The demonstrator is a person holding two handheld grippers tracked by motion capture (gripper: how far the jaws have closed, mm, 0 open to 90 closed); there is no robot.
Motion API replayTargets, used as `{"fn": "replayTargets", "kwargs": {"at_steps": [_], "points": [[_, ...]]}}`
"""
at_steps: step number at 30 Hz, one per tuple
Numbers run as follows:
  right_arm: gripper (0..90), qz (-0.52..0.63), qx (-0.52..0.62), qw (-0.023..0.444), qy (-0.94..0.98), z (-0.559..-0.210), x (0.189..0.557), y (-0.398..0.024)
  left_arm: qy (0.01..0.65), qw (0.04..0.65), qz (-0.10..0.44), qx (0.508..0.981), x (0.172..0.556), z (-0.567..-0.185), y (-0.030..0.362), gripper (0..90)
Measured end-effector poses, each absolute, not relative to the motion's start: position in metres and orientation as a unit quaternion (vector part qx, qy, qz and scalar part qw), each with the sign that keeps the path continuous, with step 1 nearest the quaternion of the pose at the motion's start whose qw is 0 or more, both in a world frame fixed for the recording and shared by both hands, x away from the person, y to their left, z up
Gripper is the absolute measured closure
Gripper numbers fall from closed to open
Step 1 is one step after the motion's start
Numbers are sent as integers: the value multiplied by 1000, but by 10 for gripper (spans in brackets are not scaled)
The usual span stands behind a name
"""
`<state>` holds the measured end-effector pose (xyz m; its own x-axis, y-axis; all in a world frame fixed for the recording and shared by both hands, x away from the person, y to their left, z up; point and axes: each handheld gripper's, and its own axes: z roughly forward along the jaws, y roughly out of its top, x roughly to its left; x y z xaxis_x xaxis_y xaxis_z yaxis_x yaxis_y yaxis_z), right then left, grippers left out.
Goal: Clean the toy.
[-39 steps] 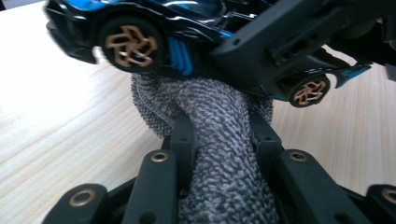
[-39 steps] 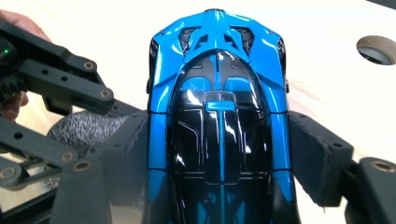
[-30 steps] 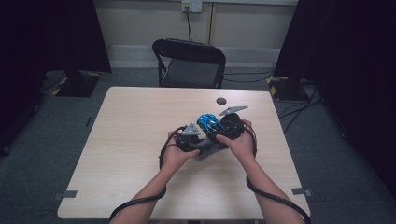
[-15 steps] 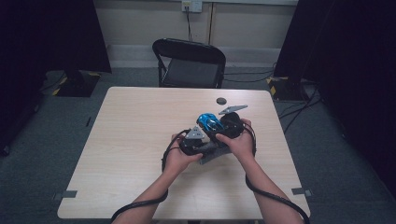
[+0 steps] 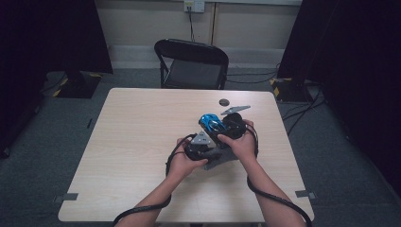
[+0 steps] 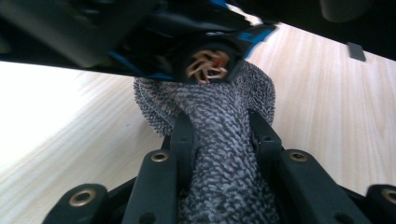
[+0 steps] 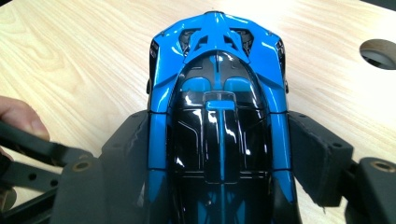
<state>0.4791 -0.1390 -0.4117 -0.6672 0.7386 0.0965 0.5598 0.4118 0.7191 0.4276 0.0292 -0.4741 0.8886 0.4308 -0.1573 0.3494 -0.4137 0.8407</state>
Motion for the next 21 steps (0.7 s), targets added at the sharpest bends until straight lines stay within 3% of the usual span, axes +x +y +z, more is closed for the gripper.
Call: {"fn": "replayTargets", "kwargs": {"at_steps": [21], "points": [[283,372,397,122,830,-409,486,-139,186,498,20,847,409,-466,17,691]]}}
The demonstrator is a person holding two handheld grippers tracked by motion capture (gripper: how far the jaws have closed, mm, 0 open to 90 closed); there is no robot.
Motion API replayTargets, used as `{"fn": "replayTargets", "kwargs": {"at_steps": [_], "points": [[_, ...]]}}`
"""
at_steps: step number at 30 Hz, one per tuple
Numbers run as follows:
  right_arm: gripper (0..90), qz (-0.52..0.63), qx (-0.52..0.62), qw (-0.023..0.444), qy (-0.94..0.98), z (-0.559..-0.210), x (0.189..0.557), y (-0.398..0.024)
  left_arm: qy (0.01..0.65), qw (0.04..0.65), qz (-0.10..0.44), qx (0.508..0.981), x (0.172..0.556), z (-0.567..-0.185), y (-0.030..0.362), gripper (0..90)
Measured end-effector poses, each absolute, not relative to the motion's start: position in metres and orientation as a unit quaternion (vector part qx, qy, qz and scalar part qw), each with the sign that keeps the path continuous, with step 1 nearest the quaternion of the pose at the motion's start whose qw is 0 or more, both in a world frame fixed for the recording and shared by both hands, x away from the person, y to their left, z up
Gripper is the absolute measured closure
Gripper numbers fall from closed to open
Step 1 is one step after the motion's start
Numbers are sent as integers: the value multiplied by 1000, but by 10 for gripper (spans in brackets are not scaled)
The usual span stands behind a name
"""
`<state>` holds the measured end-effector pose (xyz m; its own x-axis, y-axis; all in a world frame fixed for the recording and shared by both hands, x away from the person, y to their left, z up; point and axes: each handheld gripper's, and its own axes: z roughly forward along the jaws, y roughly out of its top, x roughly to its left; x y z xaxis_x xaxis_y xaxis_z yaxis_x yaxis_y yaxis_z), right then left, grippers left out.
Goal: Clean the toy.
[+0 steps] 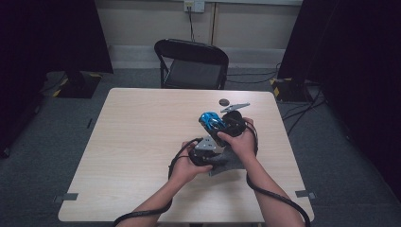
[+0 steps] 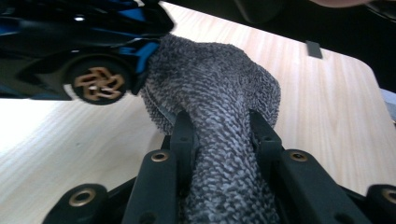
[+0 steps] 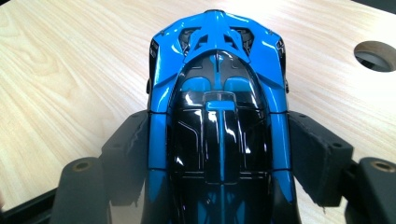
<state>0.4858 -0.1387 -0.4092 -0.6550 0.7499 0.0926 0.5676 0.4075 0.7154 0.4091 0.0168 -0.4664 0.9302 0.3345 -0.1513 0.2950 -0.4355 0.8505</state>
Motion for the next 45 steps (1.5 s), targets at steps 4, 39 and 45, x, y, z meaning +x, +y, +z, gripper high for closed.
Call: {"fn": "replayTargets", "kwargs": {"at_steps": [4,39,45], "points": [[283,374,402,123,826,-409,487,-143,183,496,19,849,406,-467,20,691],[283,343,434,120,825,-441,485,-183,267,487,78,828,423,-463,130,690],[283,336,437,116,826,-451,483,-189,282,489,89,820,427,-464,143,689]]}}
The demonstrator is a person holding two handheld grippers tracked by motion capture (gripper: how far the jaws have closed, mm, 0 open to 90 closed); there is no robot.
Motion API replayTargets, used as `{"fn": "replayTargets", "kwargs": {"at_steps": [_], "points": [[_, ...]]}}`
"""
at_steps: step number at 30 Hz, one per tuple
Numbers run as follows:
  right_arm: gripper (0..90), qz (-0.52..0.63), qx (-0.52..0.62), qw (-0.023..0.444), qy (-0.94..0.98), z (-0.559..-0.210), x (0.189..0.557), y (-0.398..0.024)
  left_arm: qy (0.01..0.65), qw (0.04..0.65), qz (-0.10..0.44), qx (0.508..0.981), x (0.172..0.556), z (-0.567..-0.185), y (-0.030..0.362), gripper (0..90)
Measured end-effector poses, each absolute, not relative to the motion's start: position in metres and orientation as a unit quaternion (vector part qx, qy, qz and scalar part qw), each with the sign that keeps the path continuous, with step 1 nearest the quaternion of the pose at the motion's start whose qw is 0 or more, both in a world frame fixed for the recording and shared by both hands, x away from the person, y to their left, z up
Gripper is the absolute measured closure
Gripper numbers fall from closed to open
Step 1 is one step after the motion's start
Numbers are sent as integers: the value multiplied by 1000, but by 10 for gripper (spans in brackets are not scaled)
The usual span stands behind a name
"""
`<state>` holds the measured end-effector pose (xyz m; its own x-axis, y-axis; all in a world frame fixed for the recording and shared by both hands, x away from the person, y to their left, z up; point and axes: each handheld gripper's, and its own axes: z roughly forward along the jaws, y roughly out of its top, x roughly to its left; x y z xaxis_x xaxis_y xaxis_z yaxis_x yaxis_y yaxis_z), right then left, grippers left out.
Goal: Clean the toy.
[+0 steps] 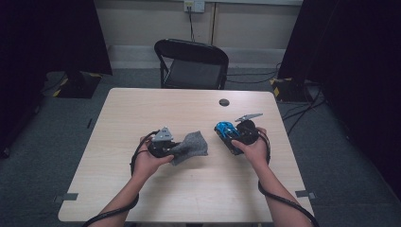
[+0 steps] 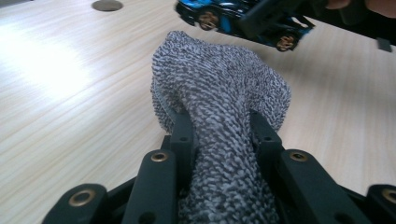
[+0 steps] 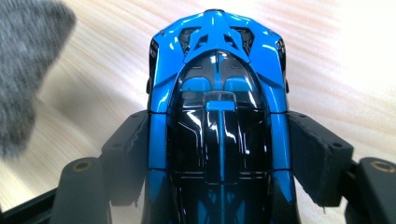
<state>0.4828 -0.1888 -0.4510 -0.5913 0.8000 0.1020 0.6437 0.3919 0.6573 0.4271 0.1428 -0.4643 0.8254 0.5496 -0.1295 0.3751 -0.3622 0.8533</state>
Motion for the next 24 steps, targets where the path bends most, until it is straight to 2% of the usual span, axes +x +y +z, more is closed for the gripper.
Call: {"fn": "replayTargets", "kwargs": {"at_steps": [24], "points": [[282,317,450,109,828,-479,475,-206,335,465,110,812,448,-484,181,684]]}}
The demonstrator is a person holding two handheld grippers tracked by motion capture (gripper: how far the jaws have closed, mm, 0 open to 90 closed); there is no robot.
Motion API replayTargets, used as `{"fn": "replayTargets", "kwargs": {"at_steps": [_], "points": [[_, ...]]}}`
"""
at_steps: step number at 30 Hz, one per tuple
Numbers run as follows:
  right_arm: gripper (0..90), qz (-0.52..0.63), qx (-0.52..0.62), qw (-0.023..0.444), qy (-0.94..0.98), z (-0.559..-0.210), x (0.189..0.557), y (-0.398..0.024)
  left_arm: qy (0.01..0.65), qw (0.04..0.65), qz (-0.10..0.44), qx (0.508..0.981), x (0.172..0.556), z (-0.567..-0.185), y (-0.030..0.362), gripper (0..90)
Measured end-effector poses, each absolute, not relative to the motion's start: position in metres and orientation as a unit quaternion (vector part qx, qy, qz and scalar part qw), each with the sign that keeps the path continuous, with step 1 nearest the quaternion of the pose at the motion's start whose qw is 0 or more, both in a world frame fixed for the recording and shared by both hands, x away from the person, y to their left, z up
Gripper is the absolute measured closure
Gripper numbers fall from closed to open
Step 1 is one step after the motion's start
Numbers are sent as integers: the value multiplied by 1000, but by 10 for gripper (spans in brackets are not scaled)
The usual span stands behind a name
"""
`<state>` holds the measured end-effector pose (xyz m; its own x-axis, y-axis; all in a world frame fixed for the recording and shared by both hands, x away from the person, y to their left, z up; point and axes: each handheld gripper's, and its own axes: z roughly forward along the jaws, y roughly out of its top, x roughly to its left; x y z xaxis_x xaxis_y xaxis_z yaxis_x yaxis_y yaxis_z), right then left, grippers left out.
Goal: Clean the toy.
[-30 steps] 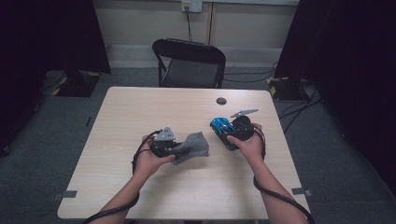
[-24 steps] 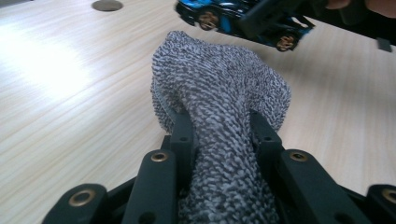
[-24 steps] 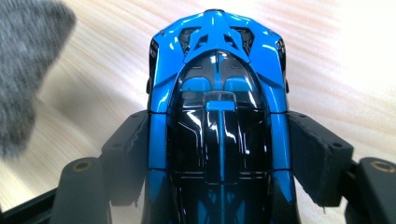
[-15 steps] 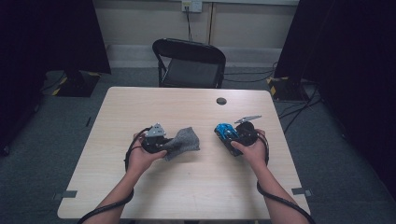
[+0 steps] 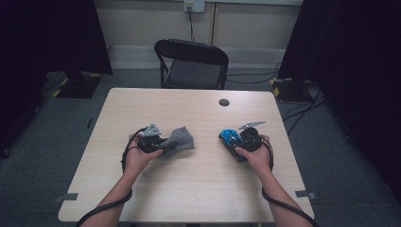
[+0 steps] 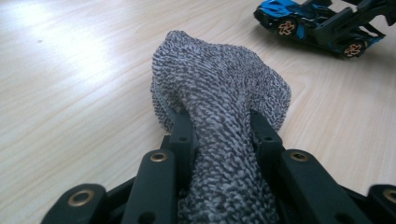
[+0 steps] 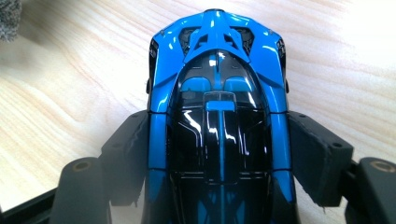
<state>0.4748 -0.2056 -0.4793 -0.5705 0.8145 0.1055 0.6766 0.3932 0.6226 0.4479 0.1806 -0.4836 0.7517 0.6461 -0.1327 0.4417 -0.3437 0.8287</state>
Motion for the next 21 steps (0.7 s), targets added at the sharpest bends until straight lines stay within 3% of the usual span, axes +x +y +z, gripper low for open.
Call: {"fn": "replayTargets", "kwargs": {"at_steps": [21], "points": [[278,296,435,127,841,-487,478,-198,353,464,118,804,452,-498,195,677]]}}
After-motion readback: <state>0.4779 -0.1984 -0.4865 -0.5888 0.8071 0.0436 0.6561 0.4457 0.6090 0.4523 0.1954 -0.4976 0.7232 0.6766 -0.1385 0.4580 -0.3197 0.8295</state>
